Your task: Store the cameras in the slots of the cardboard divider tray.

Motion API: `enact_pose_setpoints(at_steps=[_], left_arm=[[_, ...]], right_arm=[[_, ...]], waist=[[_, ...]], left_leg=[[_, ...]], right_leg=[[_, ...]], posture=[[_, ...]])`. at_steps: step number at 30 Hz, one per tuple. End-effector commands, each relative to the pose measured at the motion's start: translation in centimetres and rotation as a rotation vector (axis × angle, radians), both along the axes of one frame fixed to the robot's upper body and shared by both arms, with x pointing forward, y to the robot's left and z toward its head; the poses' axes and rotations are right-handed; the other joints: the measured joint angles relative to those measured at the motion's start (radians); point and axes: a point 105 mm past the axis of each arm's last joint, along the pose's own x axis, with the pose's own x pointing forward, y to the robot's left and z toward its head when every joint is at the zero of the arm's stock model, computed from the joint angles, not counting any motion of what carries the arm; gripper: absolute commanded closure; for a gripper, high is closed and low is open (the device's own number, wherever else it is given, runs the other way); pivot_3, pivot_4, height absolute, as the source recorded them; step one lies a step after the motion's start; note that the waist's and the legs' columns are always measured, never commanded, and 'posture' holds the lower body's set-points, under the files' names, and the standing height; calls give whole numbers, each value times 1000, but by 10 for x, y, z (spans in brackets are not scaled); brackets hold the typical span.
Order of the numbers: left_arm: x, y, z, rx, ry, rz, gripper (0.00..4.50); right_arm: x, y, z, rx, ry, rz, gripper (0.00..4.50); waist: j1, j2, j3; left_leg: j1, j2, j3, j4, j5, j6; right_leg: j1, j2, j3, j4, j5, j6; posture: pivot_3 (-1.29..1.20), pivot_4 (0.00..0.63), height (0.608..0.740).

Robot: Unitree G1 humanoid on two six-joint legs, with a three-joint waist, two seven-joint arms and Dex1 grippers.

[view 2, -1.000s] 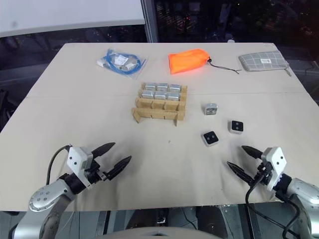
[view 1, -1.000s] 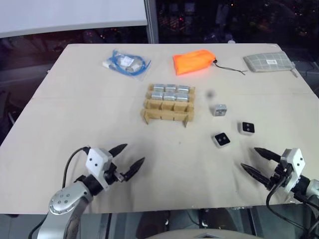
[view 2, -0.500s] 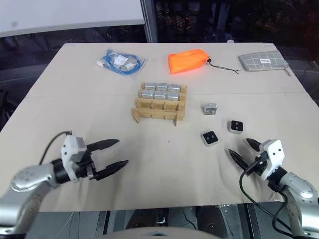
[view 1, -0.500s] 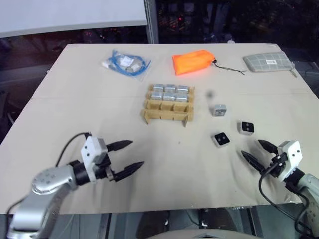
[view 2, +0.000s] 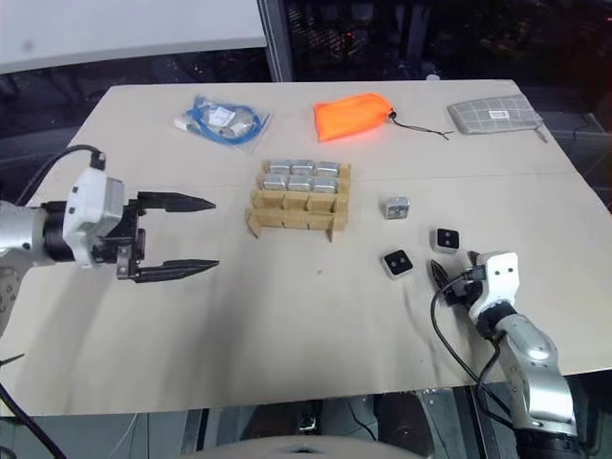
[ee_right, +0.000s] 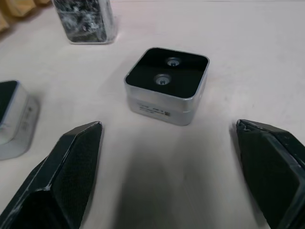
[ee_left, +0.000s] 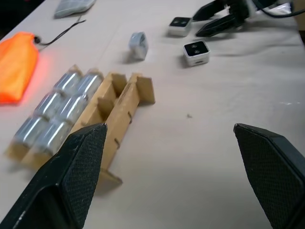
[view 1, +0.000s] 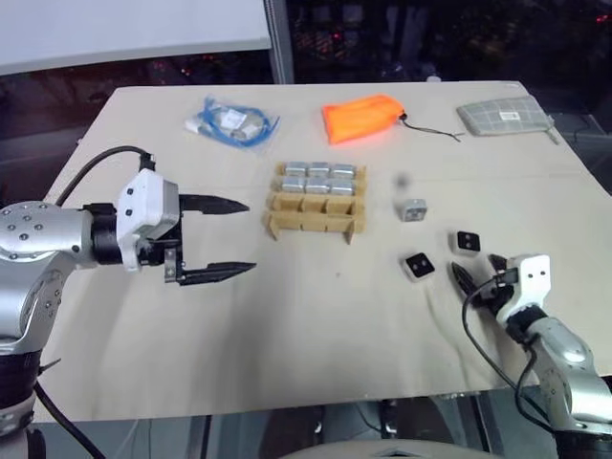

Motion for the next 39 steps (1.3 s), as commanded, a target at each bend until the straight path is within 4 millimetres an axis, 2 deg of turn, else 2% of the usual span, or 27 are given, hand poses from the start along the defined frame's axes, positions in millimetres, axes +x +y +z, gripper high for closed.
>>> enact_pose_setpoints(at_steps=[1, 9, 21, 26, 32, 39], left_arm=[[-1, 2, 11, 42, -28, -15, 78], [-1, -10, 20, -24, -53, -17, 78], [-2, -11, 15, -61, -49, 26, 78], [-2, -11, 15, -66, -50, 31, 78], [-1, -11, 14, -71, -47, 33, 78], [1, -12, 13, -74, -45, 28, 78]], right_arm=[[9, -5, -3, -8, 2, -52, 0], [30, 11, 0, 24, -23, -26, 0], [40, 23, 2, -11, -36, 47, 0], [44, 32, 4, 8, -37, 63, 0], [50, 34, 8, 47, -42, 39, 0], [47, 48, 10, -59, -37, 144, 0]], waist=[[-2, 0, 0], [-5, -3, -1], [-28, -10, -2], [-33, -11, -2], [-46, -12, -2], [-52, -12, -2]], left_leg=[[0, 0, 0, 0, 0, 0], [1, 1, 0, 0, 1, -1], [3, 2, 2, 0, 1, -2], [5, 4, 4, 0, 1, -2], [6, 9, 5, 0, 1, -2], [6, 10, 9, 0, 1, -2]], right_leg=[[0, 0, 0, 0, 0, 0], [0, 1, 1, 0, 0, 0], [0, 1, 3, 2, 1, 0], [0, 2, 4, 3, 2, -2], [0, 6, 5, 3, 4, -5], [-3, 7, 9, 5, 4, -5]], posture=[[0, 150, 740], [0, 150, 740], [0, 150, 740], [0, 150, 740], [0, 150, 740], [0, 150, 740]])
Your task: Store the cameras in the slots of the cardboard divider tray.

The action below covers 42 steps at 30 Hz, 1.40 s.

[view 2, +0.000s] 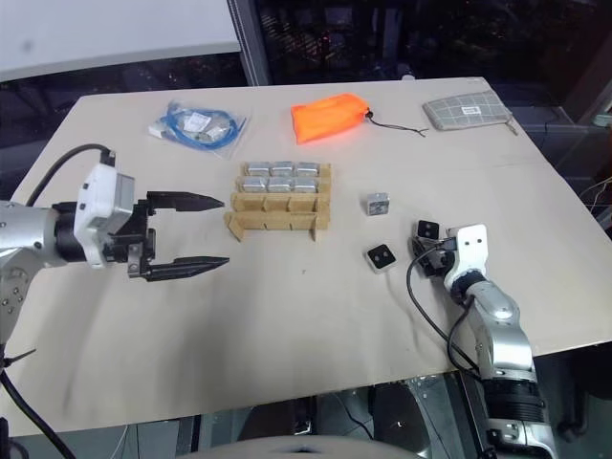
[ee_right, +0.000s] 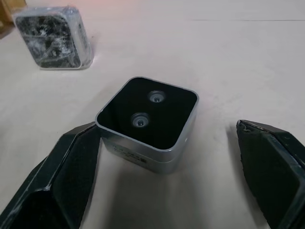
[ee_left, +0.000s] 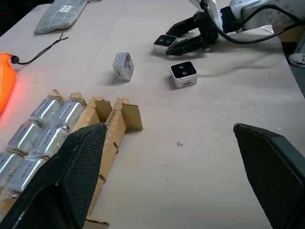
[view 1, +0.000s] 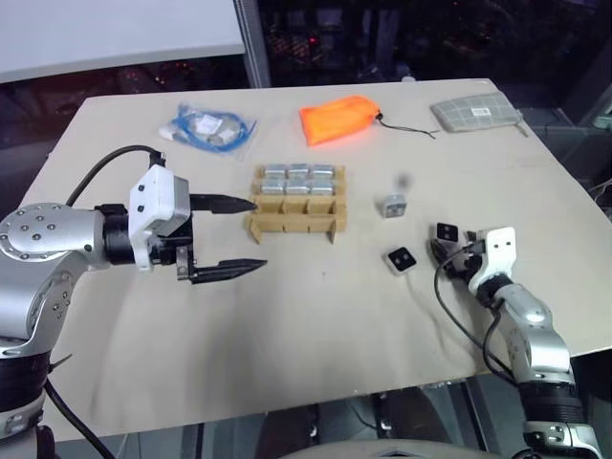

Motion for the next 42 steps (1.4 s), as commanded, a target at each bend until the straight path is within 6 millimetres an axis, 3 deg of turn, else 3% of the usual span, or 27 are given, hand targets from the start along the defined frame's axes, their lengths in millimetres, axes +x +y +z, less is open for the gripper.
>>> enact_pose_setpoints(at_steps=[1, 14, 17, 20, 21, 36, 42], left_arm=[[-1, -2, 9, -8, -45, -8, 78], [-1, -5, 6, -20, -46, -2, 78], [-1, -5, 6, -25, -46, 0, 0], [-1, -4, 6, -27, -45, 2, 0], [-1, -4, 6, -28, -45, 2, 0], [2, -9, 5, -51, -40, -10, 0], [3, -20, 7, -228, 65, -10, 0]], right_arm=[[1, 19, 6, -71, -16, 100, 0], [7, 20, 21, -48, -22, 66, 0], [6, 18, 21, -51, -19, 65, 838], [5, 16, 20, -53, -13, 59, 2385], [5, 15, 19, -54, -11, 56, 2473], [4, 12, 21, -87, -28, 46, 2463], [1, 18, 45, -178, -154, 153, 2463]], waist=[[0, 0, 0], [13, 0, 0], [23, 0, 0], [29, 0, 0], [30, 0, 0], [32, 0, 1], [34, 0, 1]], left_leg=[[0, 0, 0, 0, 0, 0], [-5, -1, 7, -1, 0, -1], [-6, -1, 8, -1, 1, -2], [-6, -2, 8, -2, 2, -3], [-6, -2, 8, -2, 2, -3], [-6, -3, 8, -2, 2, -3], [-7, -3, 8, -2, 2, -3]], right_leg=[[0, 0, 0, 0, 0, 0], [-11, 2, 9, 8, 0, 0], [-12, 2, 9, 7, 0, 0], [-12, 2, 9, 7, 0, 0], [-12, 2, 9, 7, 0, 0], [-12, 2, 9, 7, 0, 0], [-12, 2, 9, 7, 0, 0]], posture=[[0, 150, 740], [0, 150, 740], [0, 150, 740], [0, 150, 740], [0, 150, 740], [0, 150, 740], [0, 150, 740]])
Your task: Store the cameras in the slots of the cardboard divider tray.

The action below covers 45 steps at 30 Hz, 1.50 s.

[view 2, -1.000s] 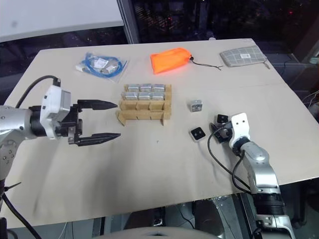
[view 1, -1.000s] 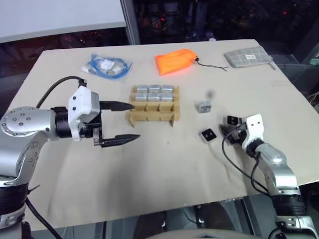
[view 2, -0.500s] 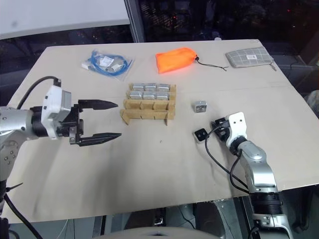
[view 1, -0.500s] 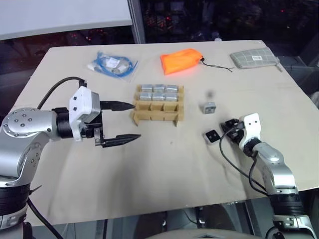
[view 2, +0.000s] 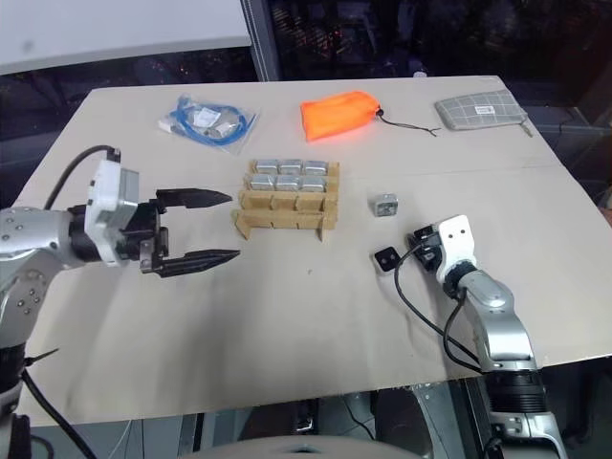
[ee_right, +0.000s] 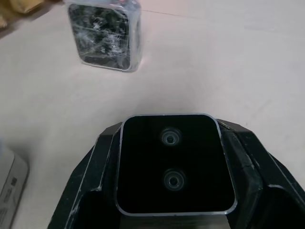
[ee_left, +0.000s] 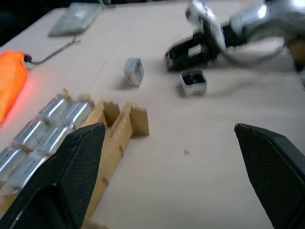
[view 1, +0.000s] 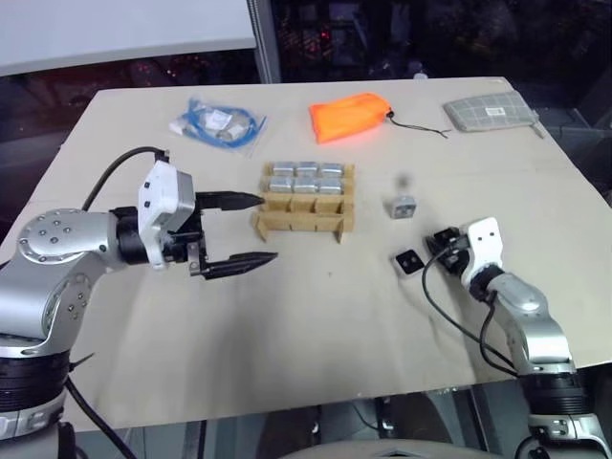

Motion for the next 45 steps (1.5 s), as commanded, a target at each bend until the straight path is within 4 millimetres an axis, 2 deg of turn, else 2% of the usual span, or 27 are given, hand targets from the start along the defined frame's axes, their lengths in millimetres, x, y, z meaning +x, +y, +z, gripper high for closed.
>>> enact_pose_setpoints(at_steps=[1, 6, 10, 13, 19, 30, 38, 40, 41, 45], left_arm=[[-1, -8, 6, -80, 45, -13, 0], [4, -8, -3, -161, 174, 21, 0], [6, -23, -13, -293, 322, 19, 0], [8, -43, -20, -404, 454, 0, 0], [12, -63, -30, -421, 569, -4, 0], [19, -65, -32, -411, 585, 4, 0], [17, -73, -30, -436, 595, -45, 0], [19, -73, -28, -441, 589, -47, 578], [19, -73, -28, -444, 588, -48, 729], [17, -74, -24, -453, 581, -74, 2621]], right_arm=[[-6, 13, 35, -54, -161, 134, 2463], [-13, 29, 56, -123, -279, 291, 2463], [-22, 58, 77, -276, -422, 480, 2463], [-30, 91, 88, -424, -563, 644, 2463], [-46, 136, 102, -560, -794, 840, 2463], [-59, 164, 121, -606, -1025, 899, 2463], [-64, 171, 118, -608, -1054, 919, 2463], [-64, 171, 117, -606, -1051, 922, 2463], [-64, 171, 116, -605, -1049, 922, 2463], [-64, 171, 113, -603, -1038, 923, 2463]], waist=[[0, 0, 0], [-4, 0, 0], [-3, -1, 1], [-2, -1, 1], [-1, -3, 2], [0, -3, 2], [2, -3, 2], [1, -3, 2], [1, -3, 2], [1, -3, 2]], left_leg=[[0, 0, 0, 0, 0, 0], [0, 1, -1, 0, 0, 0], [0, 0, -1, 0, 0, 0], [0, 0, -1, 1, 1, -1], [0, 0, -2, 1, 1, -2], [0, 0, -2, 1, 2, -3], [0, 0, -2, 2, 2, -3], [0, -1, -2, 2, 2, -3], [0, -1, -2, 2, 2, -3], [0, -1, -2, 2, 2, -3]], right_leg=[[0, 0, 0, 0, 0, 0], [0, 1, 0, 0, 0, 0], [0, 1, 0, 0, 0, 0], [0, 1, 0, 0, 0, 0], [0, 1, 0, 1, 0, 0], [0, 1, 0, 1, 0, 0], [0, 0, -1, 1, 0, 0], [0, 0, -1, 1, 0, 0], [0, 0, -1, 1, 0, 0], [0, 0, -1, 1, 0, 0]], posture=[[0, 150, 740], [0, 150, 740], [0, 150, 740], [0, 150, 740], [0, 150, 740], [0, 150, 740], [0, 150, 740], [0, 150, 740], [0, 150, 740], [0, 150, 740]])
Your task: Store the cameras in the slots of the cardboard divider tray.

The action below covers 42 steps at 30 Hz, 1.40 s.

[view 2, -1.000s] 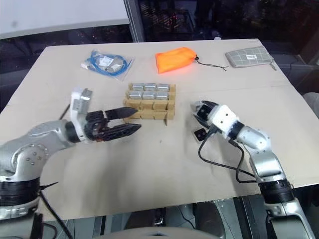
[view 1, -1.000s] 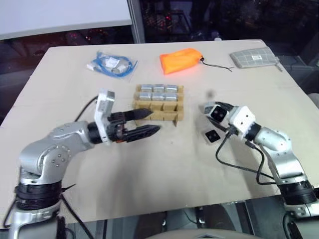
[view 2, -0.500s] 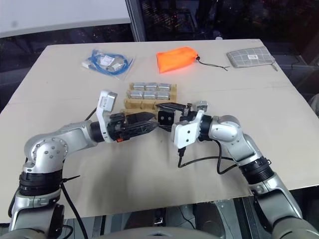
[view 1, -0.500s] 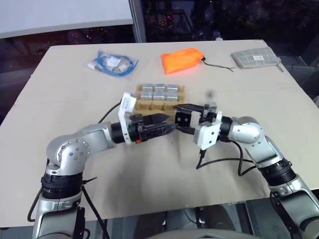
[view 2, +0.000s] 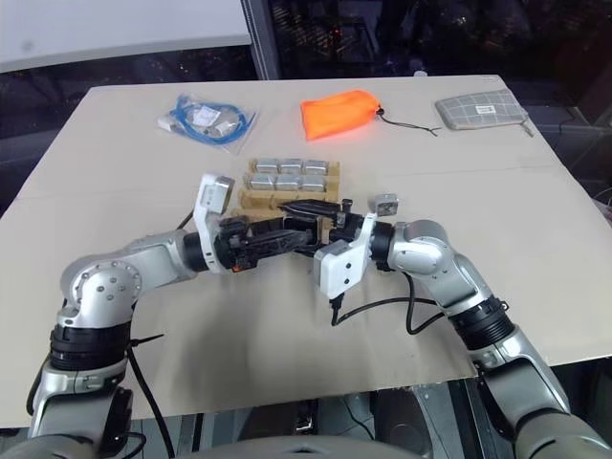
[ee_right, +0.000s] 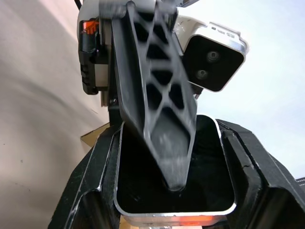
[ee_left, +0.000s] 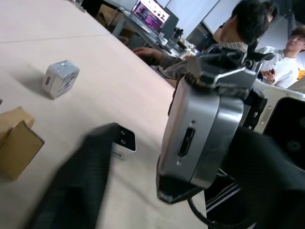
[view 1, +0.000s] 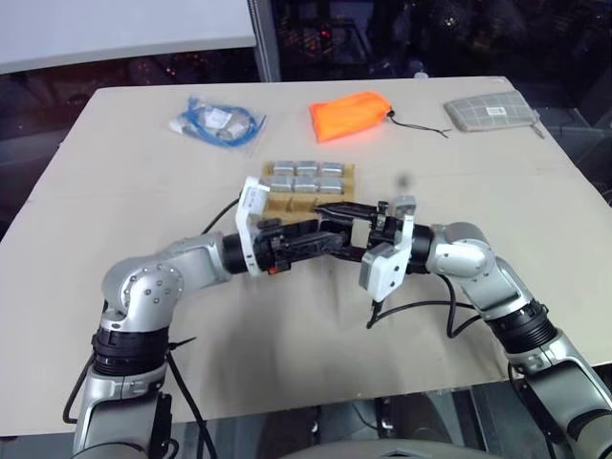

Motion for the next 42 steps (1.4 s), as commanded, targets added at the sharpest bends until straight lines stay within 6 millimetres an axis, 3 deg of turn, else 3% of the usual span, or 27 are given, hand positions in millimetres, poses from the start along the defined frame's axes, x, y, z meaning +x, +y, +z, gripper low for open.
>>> enact_pose_setpoints(at_steps=[1, 2, 7, 8, 11, 12, 15, 17, 21, 25, 30, 34, 42], left_arm=[[-3, 0, 11, -29, -40, -24, 3132], [-3, 0, 11, -29, -40, -25, 3524], [-3, 0, 10, -20, -47, -30, 3589], [-3, 0, 10, -19, -47, -28, 3589], [-3, 0, 9, -23, -44, -29, 3589], [-3, 0, 10, -23, -43, -27, 3589], [-1, 1, 11, -22, -58, -16, 3589], [3, 5, 16, -16, -109, 20, 3589], [28, 25, 22, 130, -308, 165, 3589], [54, 50, 22, 377, -507, 287, 3589], [71, 73, 18, 649, -668, 294, 3589], [74, 75, 15, 693, -681, 212, 3589], [99, 80, 10, 800, -679, 108, 3589]], right_arm=[[-4, 0, 8, 41, -27, 17, 2463], [-4, 0, 8, 43, -25, 17, 2463], [-1, -1, 7, 48, 27, -10, 2463], [-1, -1, 7, 51, 46, -16, 1413], [1, -2, 8, 63, 73, -35, 158], [3, -3, 7, 60, 82, -44, 34], [6, -9, 6, 64, 112, -72, 34], [12, -21, 5, 107, 226, -119, 34], [15, -66, -15, 176, 749, -241, 34], [3, -106, -3, 234, 1016, -303, 34], [-14, -145, 22, 277, 1153, -386, 34], [-32, -163, 34, 301, 1179, -401, 34], [-45, -177, 27, 263, 1194, -440, 34]], waist=[[0, -1, 0], [0, -1, 0], [0, -1, 0], [0, -1, 0], [0, -1, 1], [0, -1, 1], [0, -1, 1], [2, -1, 1], [20, -2, 1], [26, 0, 2], [25, -1, 2], [34, -1, 2], [48, -1, 2]], left_leg=[[0, 0, 0, 0, 0, 0], [0, 0, 0, 0, 0, 0], [0, 0, 0, 0, 0, 0], [0, 0, 0, 0, 0, 0], [0, 0, 0, 0, 0, 0], [0, 0, 0, 0, 0, 0], [0, 0, 0, 0, 0, 0], [0, 0, 0, 0, 0, 0], [0, -1, -1, 0, 0, 0], [-1, -2, -2, 0, 0, 1], [-1, -2, -2, -2, -3, 5], [-5, -2, -4, -3, -3, 6], [-18, -3, -9, 4, -3, 5]], right_leg=[[0, 0, 0, 0, 0, 0], [0, 0, 0, 0, 0, 0], [0, 0, 0, 0, 0, 0], [0, 0, 0, 0, 0, 0], [0, 0, 0, 0, 0, 0], [0, 0, 0, 0, 0, 0], [0, 0, 0, 0, 0, 0], [0, 0, 0, 0, 0, 0], [1, -1, -1, -1, 0, 0], [1, -2, -2, 0, 0, -1], [0, -2, -2, -2, 0, -1], [0, -1, -5, -7, 0, 0], [-2, -2, -17, -12, 0, 1]], posture=[[0, 150, 740], [0, 150, 740], [0, 150, 740], [0, 150, 740], [0, 150, 740], [0, 150, 740], [0, 150, 740], [0, 150, 740], [0, 150, 740], [0, 150, 740], [0, 150, 740], [0, 150, 740], [0, 150, 740]])
